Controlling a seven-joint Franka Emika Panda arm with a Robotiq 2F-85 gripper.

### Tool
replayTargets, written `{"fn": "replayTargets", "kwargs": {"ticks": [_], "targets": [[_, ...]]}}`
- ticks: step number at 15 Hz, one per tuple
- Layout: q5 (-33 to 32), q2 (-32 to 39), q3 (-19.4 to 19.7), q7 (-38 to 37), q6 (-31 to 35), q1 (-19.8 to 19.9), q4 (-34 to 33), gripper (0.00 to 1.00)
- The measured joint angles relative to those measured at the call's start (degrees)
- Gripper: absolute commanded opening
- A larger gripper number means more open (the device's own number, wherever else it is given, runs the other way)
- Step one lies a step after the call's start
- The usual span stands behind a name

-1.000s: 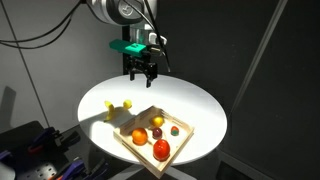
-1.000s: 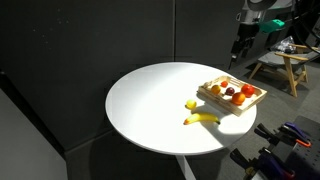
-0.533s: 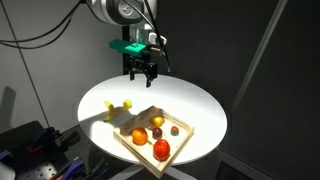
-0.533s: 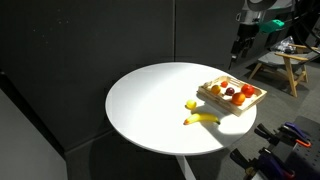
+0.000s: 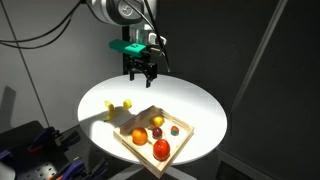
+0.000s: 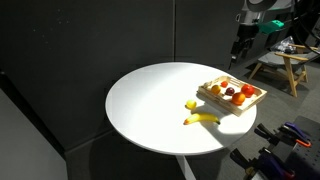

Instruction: Remove the small yellow plastic fruit from the crate and put it on the table

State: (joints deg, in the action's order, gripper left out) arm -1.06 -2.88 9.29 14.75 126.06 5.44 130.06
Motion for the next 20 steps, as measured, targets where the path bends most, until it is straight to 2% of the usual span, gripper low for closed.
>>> {"fn": "replayTargets", "kwargs": {"ticks": [7,20], "targets": [[0.00,3.41,-0.06,-0.24,0.84,0.00,-2.72,1.00],[1.72,17.36,-0.26,-0.57,1.13,1.45,-12.59,1.00]]}}
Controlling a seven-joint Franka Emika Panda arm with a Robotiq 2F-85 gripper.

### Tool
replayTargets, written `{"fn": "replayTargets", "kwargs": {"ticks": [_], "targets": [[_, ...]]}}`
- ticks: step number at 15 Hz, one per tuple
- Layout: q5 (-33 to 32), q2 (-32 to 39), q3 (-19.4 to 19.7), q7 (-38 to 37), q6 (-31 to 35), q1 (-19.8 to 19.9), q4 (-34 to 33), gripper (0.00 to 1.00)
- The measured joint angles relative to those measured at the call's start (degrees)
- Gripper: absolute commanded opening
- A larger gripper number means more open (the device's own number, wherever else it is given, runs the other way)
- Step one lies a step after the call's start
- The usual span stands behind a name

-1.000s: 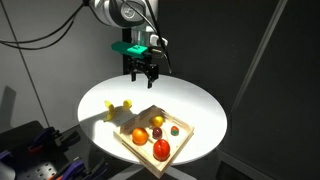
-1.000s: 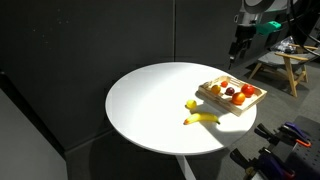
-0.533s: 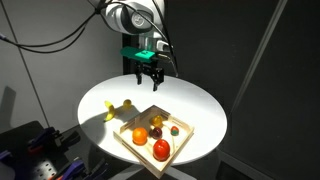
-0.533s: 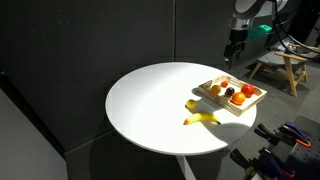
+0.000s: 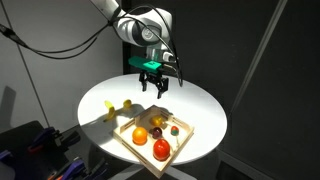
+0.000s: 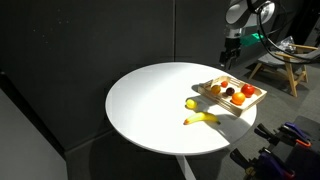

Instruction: Remove the small yellow plastic fruit from the crate and put it on the table

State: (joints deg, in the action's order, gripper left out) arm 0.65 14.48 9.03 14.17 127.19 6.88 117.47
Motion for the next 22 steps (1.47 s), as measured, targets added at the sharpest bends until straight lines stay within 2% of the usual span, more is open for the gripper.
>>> {"fn": "replayTargets", "kwargs": {"ticks": [8,17,22], "targets": [[0.38,6.33,-0.73,-0.27,3.47,1.50,-2.93,1.00],[0.38,12.30,-0.75,-4.87,8.26,2.26,-5.90,1.00],[0.38,14.81,-0.75,-5.69,8.82,2.53,-7.37,1.00]]}}
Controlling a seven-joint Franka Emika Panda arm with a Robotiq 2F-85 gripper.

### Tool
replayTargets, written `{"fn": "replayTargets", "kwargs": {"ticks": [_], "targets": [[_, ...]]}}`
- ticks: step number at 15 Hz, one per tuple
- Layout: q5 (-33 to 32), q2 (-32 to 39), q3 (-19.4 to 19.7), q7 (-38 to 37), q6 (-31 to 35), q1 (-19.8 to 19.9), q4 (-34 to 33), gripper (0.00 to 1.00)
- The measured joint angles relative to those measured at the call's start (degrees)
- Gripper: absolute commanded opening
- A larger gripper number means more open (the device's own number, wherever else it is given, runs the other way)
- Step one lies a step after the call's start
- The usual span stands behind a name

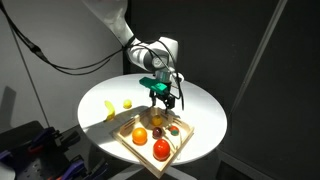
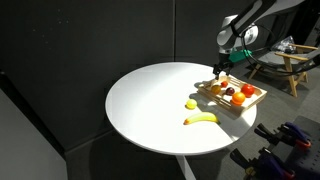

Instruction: Remove the small yellow plastic fruit from the crate and put it on the table

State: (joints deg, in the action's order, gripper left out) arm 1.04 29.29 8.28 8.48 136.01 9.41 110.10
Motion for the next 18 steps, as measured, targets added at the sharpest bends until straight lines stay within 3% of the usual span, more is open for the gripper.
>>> {"fn": "replayTargets", "kwargs": {"ticks": [18], "targets": [[-0.69,4.26,-1.19,6.18,1.68,1.27,-1.51,1.00]]}}
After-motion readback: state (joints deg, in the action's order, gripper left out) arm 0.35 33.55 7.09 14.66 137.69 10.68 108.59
